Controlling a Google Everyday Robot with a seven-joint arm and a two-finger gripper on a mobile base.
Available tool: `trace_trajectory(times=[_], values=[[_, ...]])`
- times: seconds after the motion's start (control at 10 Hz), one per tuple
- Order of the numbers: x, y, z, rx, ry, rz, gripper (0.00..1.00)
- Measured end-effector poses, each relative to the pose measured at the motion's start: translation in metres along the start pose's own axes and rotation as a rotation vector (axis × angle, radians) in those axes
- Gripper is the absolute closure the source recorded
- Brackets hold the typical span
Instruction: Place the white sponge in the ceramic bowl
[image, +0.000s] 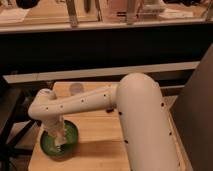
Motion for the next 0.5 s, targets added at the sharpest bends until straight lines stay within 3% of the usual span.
trace_trajectory(times=[0.2, 0.5], values=[[-0.0014, -0.0024, 0.0033, 0.008, -0.009, -0.004, 0.2], [-0.002, -0.0041, 0.0051, 0.012, -0.018, -0.01, 0.2]])
